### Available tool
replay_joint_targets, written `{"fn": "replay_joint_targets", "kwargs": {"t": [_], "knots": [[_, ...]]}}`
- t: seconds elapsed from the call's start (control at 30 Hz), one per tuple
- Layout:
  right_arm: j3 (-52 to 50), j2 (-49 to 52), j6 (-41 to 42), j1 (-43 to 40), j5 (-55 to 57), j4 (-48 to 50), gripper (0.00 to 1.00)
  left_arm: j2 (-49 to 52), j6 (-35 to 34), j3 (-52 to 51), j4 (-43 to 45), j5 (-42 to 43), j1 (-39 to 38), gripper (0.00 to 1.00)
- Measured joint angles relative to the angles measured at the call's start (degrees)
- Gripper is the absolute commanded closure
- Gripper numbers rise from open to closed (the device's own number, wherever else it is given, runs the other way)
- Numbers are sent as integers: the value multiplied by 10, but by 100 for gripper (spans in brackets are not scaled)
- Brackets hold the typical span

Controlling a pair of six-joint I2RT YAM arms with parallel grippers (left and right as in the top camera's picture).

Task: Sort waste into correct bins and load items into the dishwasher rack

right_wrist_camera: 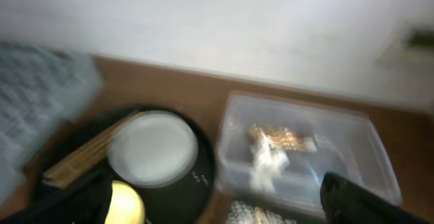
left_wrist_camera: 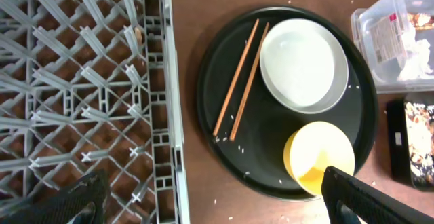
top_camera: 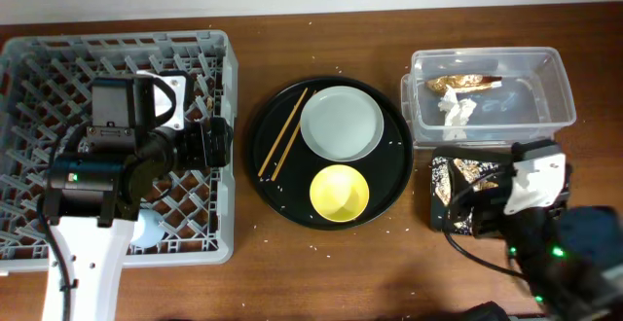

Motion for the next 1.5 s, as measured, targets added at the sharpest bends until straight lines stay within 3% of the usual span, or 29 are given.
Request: {"fn": "replay_joint_targets", "kwargs": {"t": [0.07,0.17,0.27,0.43,0.83,0.9,1.0,1.03,1.1,1.13,1.2,1.23,1.33,1.4,1.5], "knots": [[-137,-64,-2,-37,2,116,1,0,0,0,-1,0,0,1],[-359,-223,-2,-68,4,211,2,0,0,0,0,0,0,1],[-480,-328,-2,-70,4,293,2,1,0,0,-1,0,0,1],[-579,-338,-2,-70,1,423,2,1,0,0,0,0,0,1],[-588,-338,-2,-70,-1,424,2,1,0,0,0,1,0,1],[-588,-338,-2,-70,-1,424,2,1,-1,0,12,37,0,1],[-588,-338,-2,-70,-1,424,1,12,14,0,134,190,-14,1],[-588,-338,-2,-70,-1,424,2,27,23,1,149,212,-38,5],[-588,-338,-2,-70,-1,424,2,85,31,5,150,166,-129,11],[-588,-338,-2,-70,-1,424,2,127,33,5,148,110,-177,19],[-588,-338,-2,-70,-1,424,2,207,23,4,146,-16,-243,21],[-588,-338,-2,-70,-1,424,2,242,4,4,149,-75,-261,31],[-588,-338,-2,-70,-1,424,1,316,-43,3,182,-141,-258,44],[-588,-338,-2,-70,-1,424,1,370,-53,3,183,-152,-253,59],[-588,-338,-2,-70,-1,424,2,471,-59,3,183,-153,-247,60]]}}
